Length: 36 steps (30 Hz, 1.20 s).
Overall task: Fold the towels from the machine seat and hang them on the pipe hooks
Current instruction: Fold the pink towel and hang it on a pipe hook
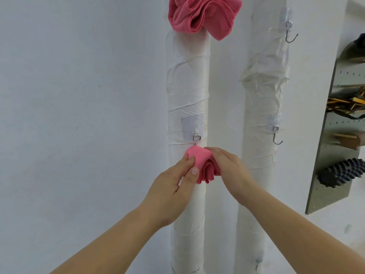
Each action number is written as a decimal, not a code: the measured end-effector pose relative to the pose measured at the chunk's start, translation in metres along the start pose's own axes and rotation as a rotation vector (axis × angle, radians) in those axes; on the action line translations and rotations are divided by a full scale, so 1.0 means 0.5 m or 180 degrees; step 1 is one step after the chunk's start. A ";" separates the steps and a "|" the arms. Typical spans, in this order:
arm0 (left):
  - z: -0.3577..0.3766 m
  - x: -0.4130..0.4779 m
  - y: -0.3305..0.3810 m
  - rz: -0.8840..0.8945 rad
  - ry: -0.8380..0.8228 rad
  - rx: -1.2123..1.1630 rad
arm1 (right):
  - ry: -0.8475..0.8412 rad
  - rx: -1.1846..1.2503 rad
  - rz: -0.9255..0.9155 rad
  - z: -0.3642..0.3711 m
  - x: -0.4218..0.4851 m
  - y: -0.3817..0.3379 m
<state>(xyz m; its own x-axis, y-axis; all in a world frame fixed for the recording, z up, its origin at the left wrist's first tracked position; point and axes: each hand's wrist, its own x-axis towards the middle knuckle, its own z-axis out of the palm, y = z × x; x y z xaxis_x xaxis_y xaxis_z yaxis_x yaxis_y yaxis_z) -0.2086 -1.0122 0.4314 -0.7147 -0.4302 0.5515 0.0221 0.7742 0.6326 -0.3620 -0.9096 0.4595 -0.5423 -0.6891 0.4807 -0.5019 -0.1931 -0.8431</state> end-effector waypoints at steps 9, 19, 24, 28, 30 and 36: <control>-0.045 0.010 0.035 0.0146 0.0055 0.0640 | -0.0020 -0.0183 0.0244 -0.020 -0.010 -0.046; -0.088 -0.077 0.023 -0.0260 0.0618 0.0692 | 0.1087 -0.1990 -0.1397 -0.026 -0.072 -0.083; -0.041 -0.191 -0.051 -0.0608 0.0361 0.0487 | 0.0443 -0.1942 -0.1258 0.056 -0.177 -0.033; 0.001 -0.319 -0.119 -0.1006 -0.0199 0.0230 | -0.0293 -0.1980 -0.0037 0.109 -0.291 0.041; 0.020 -0.399 -0.149 -0.1171 -0.0525 0.0118 | -0.0586 -0.1861 0.0601 0.130 -0.367 0.077; 0.055 -0.639 -0.210 -0.1363 -0.1422 -0.0094 | -0.0711 -0.1785 0.1800 0.208 -0.645 0.135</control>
<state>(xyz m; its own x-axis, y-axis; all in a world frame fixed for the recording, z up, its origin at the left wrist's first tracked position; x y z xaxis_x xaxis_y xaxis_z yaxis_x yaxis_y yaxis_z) -0.0019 -0.9431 0.1737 -0.8879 -0.4589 -0.0316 -0.3167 0.5600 0.7656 -0.1511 -0.7729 0.2225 -0.6969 -0.7116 -0.0890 -0.4872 0.5608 -0.6694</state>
